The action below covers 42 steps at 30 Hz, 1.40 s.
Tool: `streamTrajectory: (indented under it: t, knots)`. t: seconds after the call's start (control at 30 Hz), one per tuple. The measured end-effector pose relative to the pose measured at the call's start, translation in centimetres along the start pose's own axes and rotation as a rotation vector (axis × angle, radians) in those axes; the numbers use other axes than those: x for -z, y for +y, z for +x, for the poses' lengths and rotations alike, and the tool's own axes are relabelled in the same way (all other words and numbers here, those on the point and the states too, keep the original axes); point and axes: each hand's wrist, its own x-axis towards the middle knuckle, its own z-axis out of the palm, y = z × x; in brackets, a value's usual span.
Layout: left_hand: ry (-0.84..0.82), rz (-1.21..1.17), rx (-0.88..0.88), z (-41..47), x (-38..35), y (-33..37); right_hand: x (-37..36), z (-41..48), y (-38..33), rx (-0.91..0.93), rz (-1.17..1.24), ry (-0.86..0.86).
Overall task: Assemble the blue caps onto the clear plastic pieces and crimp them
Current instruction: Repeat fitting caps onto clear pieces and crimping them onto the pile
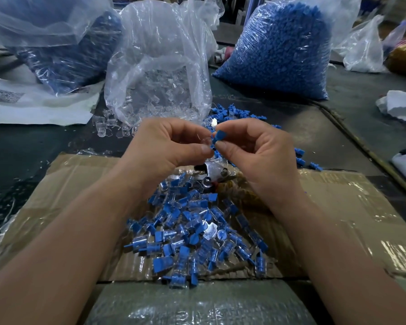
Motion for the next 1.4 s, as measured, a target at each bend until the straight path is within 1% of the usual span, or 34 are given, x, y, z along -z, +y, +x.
streamTrajectory:
  t: [0.1,0.27,0.43,0.6,0.87,1.0,1.17,1.3,1.4]
  knots:
    - [0.009,0.026,-0.006,0.07,0.03,-0.18,-0.05,0.01,-0.11,0.01,-0.042,-0.006]
    - [0.001,0.079,-0.019,0.01,-0.02,-0.28,-0.25,-0.09,-0.21,0.0,-0.031,-0.03]
    - [-0.015,0.006,-0.008,0.04,0.08,-0.21,-0.27,-0.06,-0.14,-0.016,-0.013,-0.012]
    - [-0.039,-0.099,0.015,0.04,0.1,-0.07,-0.25,-0.08,-0.05,0.008,-0.018,-0.013]
    - [-0.096,-0.123,0.029,-0.03,0.16,0.0,0.29,0.05,-0.11,-0.003,-0.039,-0.103]
    - [-0.092,-0.123,0.012,-0.09,0.18,0.11,0.23,-0.11,-0.36,-0.027,0.039,-0.079]
    - [-0.09,-0.14,0.015,0.02,0.19,0.01,-0.02,-0.1,-0.2,-0.003,-0.01,-0.051]
    - [-0.089,-0.191,0.018,0.12,0.3,0.04,-0.24,-0.15,-0.05,0.012,0.037,0.013]
    - [-0.072,-0.221,0.023,0.22,0.24,-0.03,-0.27,-0.24,0.11,0.073,-0.041,0.025]
